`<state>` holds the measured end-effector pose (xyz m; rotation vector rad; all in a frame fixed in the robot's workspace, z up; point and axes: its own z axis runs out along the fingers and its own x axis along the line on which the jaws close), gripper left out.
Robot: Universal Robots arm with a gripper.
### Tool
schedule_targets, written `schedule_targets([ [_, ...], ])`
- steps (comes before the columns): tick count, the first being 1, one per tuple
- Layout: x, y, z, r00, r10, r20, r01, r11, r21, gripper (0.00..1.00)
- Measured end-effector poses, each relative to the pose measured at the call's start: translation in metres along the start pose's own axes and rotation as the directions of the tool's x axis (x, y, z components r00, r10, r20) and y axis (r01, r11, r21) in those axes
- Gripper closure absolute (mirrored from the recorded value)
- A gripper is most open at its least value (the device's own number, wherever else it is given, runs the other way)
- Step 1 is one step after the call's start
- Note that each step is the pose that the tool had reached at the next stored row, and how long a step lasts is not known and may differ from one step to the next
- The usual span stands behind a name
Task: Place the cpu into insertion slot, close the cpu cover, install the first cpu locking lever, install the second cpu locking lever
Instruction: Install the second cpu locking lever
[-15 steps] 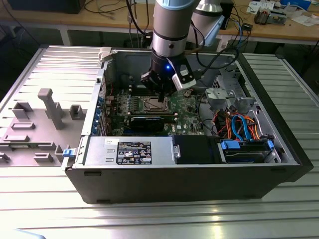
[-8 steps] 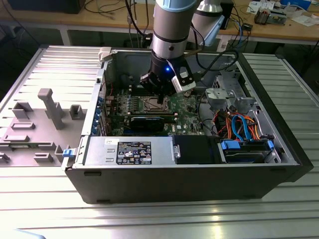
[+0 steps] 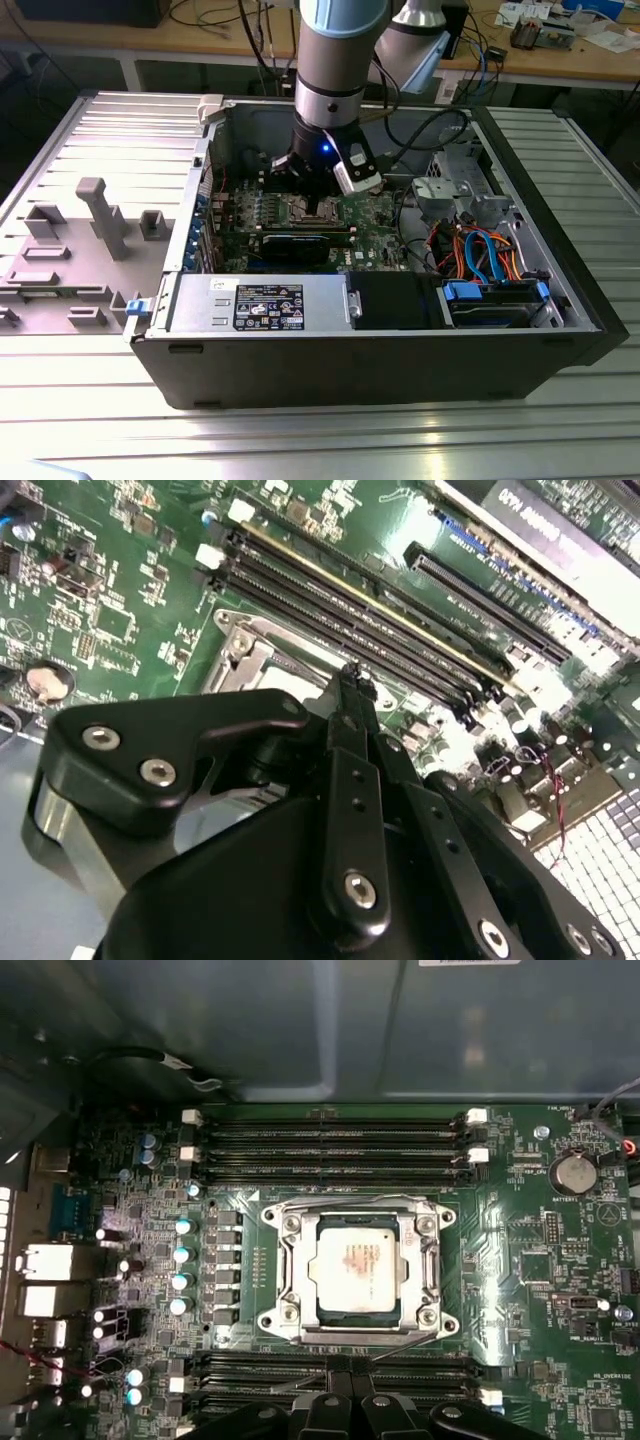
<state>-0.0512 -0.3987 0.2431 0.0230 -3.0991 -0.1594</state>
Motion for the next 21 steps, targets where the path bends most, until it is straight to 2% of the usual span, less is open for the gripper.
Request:
schedule_targets([
  [4, 0.0024, -0.0014, 0.0004, 1.0000, 0.000, -0.0049, 0.000, 1.0000, -0.0026, 0.89],
  [7, 0.0071, -0.0029, 0.0011, 1.0000, -0.001, -0.0094, 0.001, 1.0000, -0.0034, 0.89],
  [9, 0.0123, -0.0032, 0.0038, 0.9999, -0.003, -0.0129, 0.003, 1.0000, -0.0039, 0.89],
  [12, 0.0150, -0.0036, 0.0088, 0.9999, -0.007, -0.0134, 0.007, 1.0000, -0.0042, 0.89],
  [13, 0.0157, -0.0040, 0.0103, 0.9999, -0.010, -0.0138, 0.010, 0.9999, -0.0068, 0.89],
  [14, 0.0167, -0.0053, 0.0116, 0.9997, -0.019, -0.0144, 0.019, 0.9997, -0.0127, 0.89],
  [18, 0.0191, -0.0084, 0.0151, 0.9985, -0.051, -0.0176, 0.051, 0.9986, -0.0155, 0.89],
  [20, 0.0197, -0.0088, 0.0170, 0.9983, -0.056, -0.0178, 0.056, 0.9982, -0.0200, 0.89],
  [21, 0.0204, -0.0090, 0.0183, 0.9982, -0.058, -0.0175, 0.057, 0.9980, -0.0254, 0.89],
])
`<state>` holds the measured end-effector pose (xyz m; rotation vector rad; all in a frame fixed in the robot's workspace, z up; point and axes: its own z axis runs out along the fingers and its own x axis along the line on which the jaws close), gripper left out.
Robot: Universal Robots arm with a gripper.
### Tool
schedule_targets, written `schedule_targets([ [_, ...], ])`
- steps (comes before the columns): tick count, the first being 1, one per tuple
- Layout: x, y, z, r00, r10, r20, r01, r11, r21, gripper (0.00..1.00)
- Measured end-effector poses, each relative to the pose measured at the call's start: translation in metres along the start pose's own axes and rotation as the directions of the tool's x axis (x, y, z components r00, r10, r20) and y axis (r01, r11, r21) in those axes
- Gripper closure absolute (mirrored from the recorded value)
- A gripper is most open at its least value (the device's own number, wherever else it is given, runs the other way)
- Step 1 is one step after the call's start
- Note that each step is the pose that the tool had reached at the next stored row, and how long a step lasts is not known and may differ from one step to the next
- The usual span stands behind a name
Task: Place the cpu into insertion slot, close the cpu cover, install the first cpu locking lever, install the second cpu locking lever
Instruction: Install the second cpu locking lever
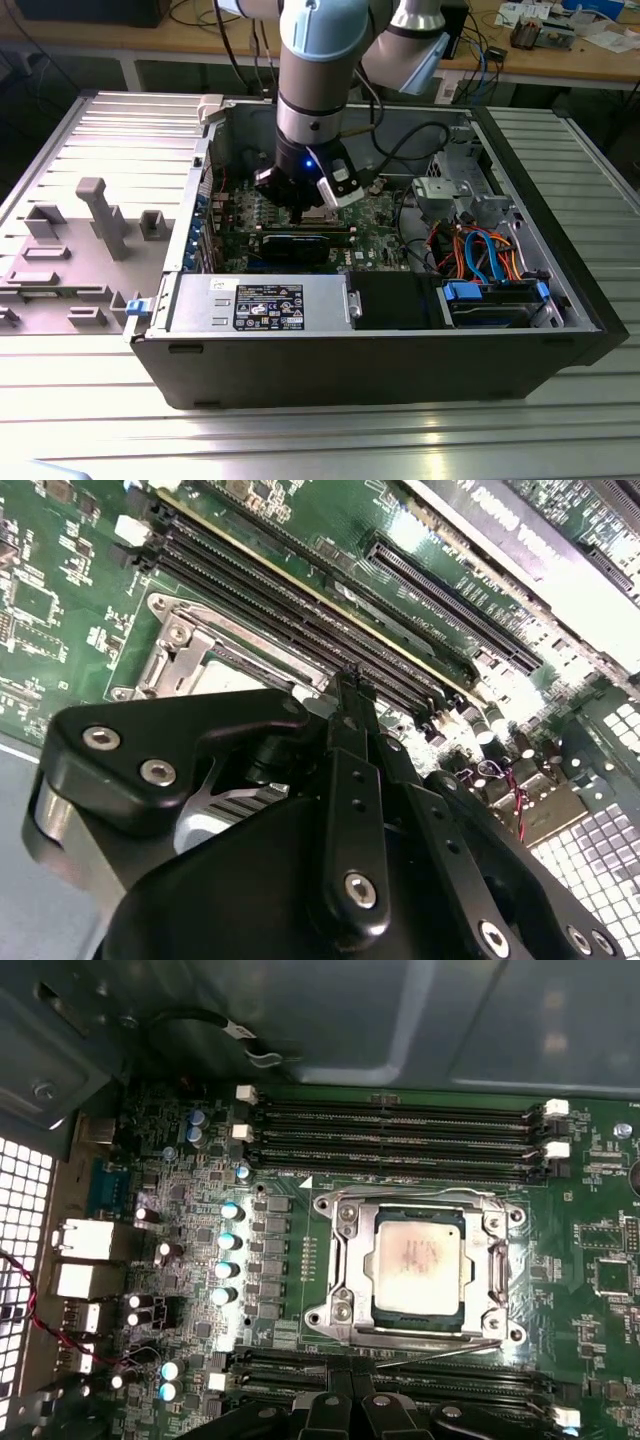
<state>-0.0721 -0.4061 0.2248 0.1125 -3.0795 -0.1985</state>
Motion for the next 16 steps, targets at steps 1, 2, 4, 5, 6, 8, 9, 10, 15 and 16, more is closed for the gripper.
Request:
schedule_targets([
  [1, 0.0020, 0.0000, 0.0012, 1.0000, -0.001, 0.0006, 0.001, 1.0000, -0.0090, 0.89],
  [2, 0.0031, 0.0000, 0.0021, 1.0000, -0.001, 0.0010, 0.001, 0.9999, -0.0132, 0.89],
  [4, 0.0063, -0.0006, 0.0080, 1.0000, -0.001, 0.0010, 0.001, 0.9999, -0.0154, 0.89],
  [5, 0.0075, -0.0007, 0.0099, 1.0000, -0.001, 0.0011, 0.001, 0.9999, -0.0159, 0.89],
  [6, 0.0077, -0.0008, 0.0102, 1.0000, -0.001, 0.0010, 0.001, 0.9999, -0.0166, 0.89],
  [8, 0.0077, -0.0007, 0.0105, 1.0000, -0.001, 0.0014, 0.001, 0.9998, -0.0191, 0.89],
  [9, 0.0078, -0.0007, 0.0105, 1.0000, -0.001, 0.0015, 0.001, 0.9998, -0.0203, 0.89],
  [10, 0.0077, -0.0007, 0.0106, 1.0000, -0.001, 0.0016, 0.001, 0.9998, -0.0209, 0.89],
  [15, 0.0090, -0.0027, 0.0143, 1.0000, -0.002, 0.0027, 0.002, 0.9993, -0.0379, 0.89],
  [16, 0.0093, -0.0028, 0.0148, 1.0000, -0.002, 0.0029, 0.003, 0.9992, -0.0401, 0.89],
])
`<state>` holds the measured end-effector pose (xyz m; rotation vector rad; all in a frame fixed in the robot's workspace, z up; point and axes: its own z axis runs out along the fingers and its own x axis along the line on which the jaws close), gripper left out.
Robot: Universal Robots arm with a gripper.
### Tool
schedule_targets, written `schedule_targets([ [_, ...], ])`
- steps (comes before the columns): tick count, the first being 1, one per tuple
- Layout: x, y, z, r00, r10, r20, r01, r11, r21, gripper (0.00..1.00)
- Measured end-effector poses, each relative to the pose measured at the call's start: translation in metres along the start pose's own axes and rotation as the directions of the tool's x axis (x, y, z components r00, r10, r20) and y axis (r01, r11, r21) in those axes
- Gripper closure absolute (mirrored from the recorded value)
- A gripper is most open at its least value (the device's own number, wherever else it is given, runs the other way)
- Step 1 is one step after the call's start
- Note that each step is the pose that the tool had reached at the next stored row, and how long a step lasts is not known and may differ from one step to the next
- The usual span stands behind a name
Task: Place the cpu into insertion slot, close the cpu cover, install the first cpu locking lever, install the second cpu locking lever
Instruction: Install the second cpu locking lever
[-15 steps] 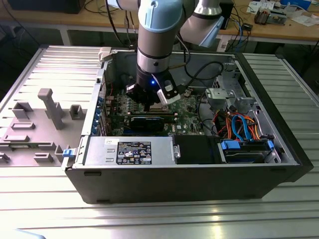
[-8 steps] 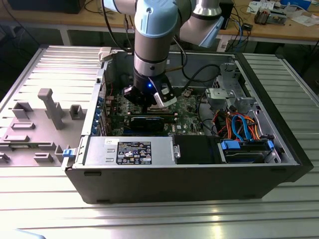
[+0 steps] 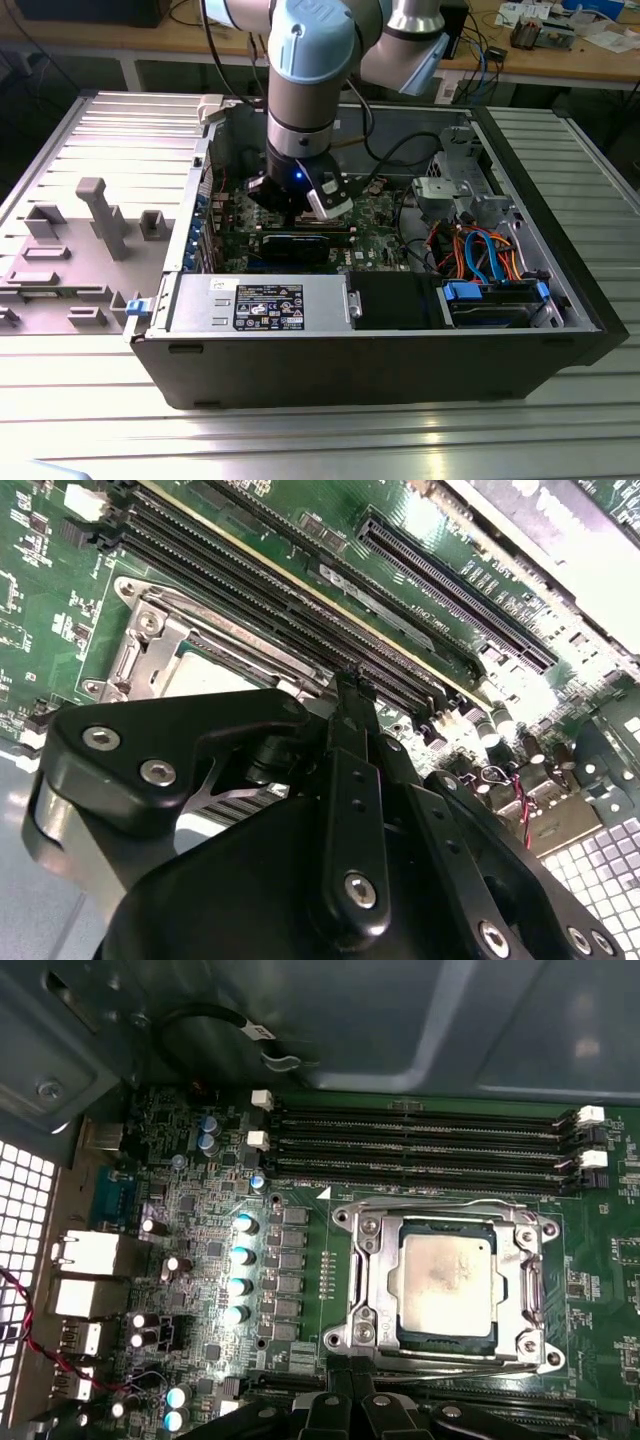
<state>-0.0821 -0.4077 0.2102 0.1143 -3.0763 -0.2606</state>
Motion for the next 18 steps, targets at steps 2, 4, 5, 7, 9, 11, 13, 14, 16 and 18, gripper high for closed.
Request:
schedule_targets([
  [2, 0.0018, -0.0003, 0.0027, 1.0000, -0.001, 0.0014, 0.001, 0.9999, -0.0103, 0.89],
  [4, 0.0027, -0.0006, 0.0043, 1.0000, -0.001, 0.0017, 0.001, 0.9999, -0.0127, 0.89],
  [5, 0.0027, -0.0007, 0.0051, 1.0000, -0.001, 0.0019, 0.001, 0.9999, -0.0138, 0.89],
  [7, 0.0028, -0.0009, 0.0063, 1.0000, -0.001, 0.0022, 0.001, 0.9998, -0.0173, 0.89],
  [9, 0.0028, -0.0010, 0.0068, 1.0000, -0.001, 0.0024, 0.001, 0.9998, -0.0219, 0.89],
  [11, 0.0030, -0.0010, 0.0072, 1.0000, -0.002, 0.0028, 0.002, 0.9996, -0.0267, 0.89],
  [13, 0.0041, -0.0011, 0.0086, 1.0000, -0.002, 0.0035, 0.002, 0.9994, -0.0358, 0.89],
  [14, 0.0049, -0.0010, 0.0089, 1.0000, -0.002, 0.0039, 0.002, 0.9992, -0.0388, 0.89],
  [16, 0.0056, -0.0008, 0.0091, 1.0000, -0.002, 0.0038, 0.003, 0.9992, -0.0405, 0.89],
  [18, 0.0055, -0.0004, 0.0101, 1.0000, -0.003, 0.0041, 0.003, 0.9991, -0.0431, 0.89],
])
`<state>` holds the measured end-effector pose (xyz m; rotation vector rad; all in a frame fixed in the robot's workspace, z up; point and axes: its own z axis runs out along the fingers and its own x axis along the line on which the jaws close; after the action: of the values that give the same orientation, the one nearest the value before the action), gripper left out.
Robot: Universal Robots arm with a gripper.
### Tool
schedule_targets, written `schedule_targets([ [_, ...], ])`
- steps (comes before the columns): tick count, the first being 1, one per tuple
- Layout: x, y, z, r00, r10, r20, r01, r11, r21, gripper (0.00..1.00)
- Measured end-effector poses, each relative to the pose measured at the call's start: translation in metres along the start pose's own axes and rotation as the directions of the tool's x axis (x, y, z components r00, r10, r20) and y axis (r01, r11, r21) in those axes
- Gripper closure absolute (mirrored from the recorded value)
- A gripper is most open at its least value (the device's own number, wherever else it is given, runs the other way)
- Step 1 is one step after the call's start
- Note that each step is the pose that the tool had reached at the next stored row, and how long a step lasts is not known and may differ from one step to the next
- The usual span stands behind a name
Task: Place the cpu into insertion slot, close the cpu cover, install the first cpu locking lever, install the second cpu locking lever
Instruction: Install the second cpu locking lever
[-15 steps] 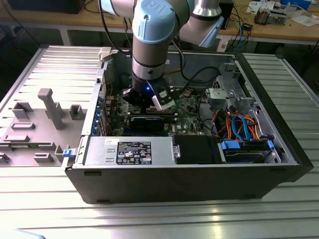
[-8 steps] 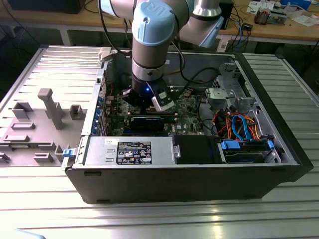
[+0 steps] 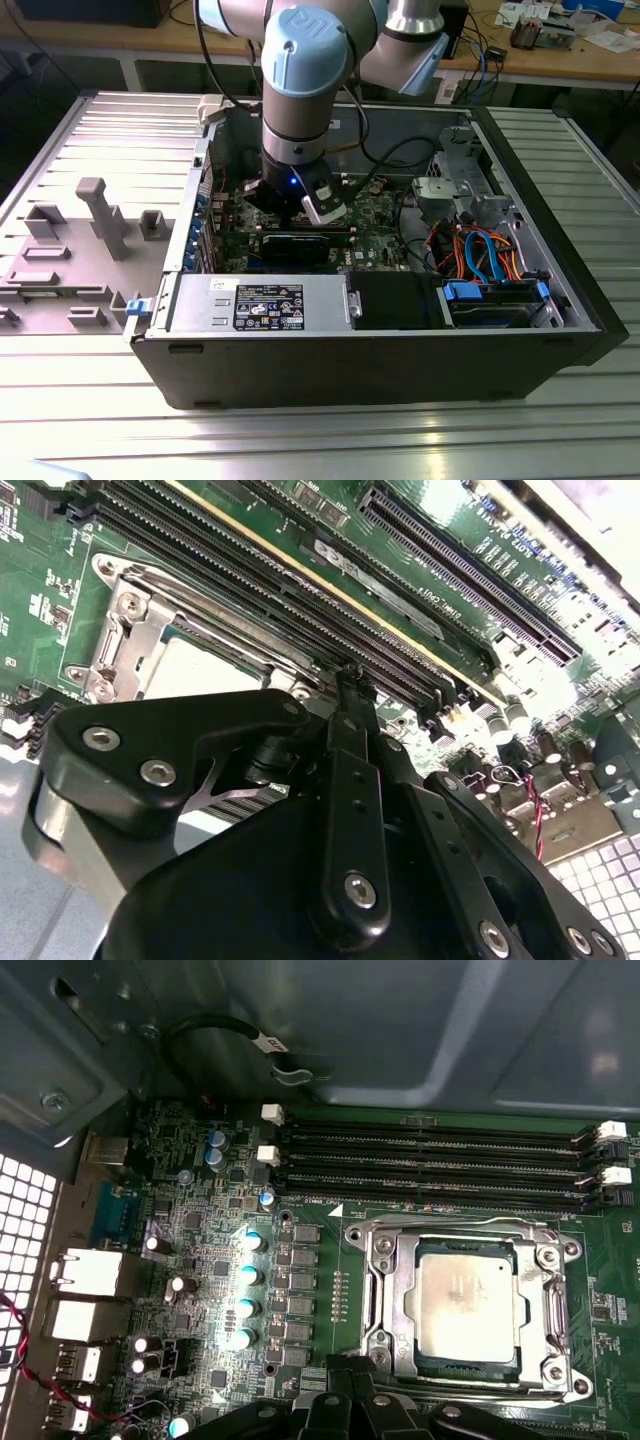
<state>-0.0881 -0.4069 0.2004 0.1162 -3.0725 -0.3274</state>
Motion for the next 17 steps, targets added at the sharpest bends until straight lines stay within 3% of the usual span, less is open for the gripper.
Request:
schedule_targets([
  [2, 0.0000, 0.0000, 0.0013, 1.0000, 0.000, 0.0002, 0.000, 1.0000, -0.0041, 0.89],
  [5, 0.0000, 0.0000, 0.0015, 1.0000, 0.000, 0.0002, 0.000, 1.0000, -0.0041, 0.89],
  [9, 0.0004, 0.0019, -0.0073, 1.0000, 0.000, -0.0002, 0.000, 1.0000, -0.0026, 0.89],
  [11, 0.0007, 0.0036, -0.0150, 1.0000, 0.000, -0.0003, 0.000, 1.0000, -0.0026, 0.89],
  [17, 0.0008, 0.0039, -0.0164, 1.0000, 0.000, -0.0003, 0.000, 1.0000, -0.0027, 0.89],
])
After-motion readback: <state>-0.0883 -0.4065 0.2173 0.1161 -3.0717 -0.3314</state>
